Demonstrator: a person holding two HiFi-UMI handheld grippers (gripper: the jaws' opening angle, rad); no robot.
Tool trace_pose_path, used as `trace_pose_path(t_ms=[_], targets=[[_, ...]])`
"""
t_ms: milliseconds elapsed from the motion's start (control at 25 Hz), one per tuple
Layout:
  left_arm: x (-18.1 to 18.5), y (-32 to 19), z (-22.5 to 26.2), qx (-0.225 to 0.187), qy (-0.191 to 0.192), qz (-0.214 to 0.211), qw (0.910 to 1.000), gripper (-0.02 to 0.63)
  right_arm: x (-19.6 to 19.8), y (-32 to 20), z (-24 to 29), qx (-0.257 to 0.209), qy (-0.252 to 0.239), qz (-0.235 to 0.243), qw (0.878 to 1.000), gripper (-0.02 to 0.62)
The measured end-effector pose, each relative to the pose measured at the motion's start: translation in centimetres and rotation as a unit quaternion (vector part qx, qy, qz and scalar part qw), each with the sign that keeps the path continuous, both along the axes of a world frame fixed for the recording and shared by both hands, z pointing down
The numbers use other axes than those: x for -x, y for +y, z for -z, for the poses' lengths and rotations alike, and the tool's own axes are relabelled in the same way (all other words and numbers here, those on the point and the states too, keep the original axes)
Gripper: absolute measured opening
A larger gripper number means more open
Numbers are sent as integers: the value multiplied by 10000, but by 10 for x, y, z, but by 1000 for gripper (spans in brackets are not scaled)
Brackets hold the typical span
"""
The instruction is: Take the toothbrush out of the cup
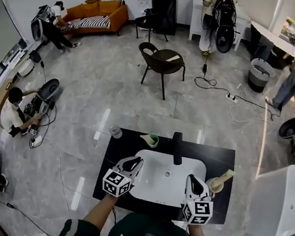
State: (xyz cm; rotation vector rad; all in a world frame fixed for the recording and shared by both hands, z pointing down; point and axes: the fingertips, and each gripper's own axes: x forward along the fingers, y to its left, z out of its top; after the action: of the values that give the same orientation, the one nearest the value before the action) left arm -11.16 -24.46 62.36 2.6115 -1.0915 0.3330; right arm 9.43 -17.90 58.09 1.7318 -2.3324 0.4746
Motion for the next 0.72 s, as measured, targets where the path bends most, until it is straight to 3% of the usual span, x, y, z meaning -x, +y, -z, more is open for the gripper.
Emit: trace_pose_path(t_ms=[200,720], targets=[[4,-22,-16,69,-95,-20,9999,60,13,-7,3,29,122,-41,9999,41],[-5,-85,-69,532,115,579,9968,60,7,-1,-3,233,444,-371,9980,41]])
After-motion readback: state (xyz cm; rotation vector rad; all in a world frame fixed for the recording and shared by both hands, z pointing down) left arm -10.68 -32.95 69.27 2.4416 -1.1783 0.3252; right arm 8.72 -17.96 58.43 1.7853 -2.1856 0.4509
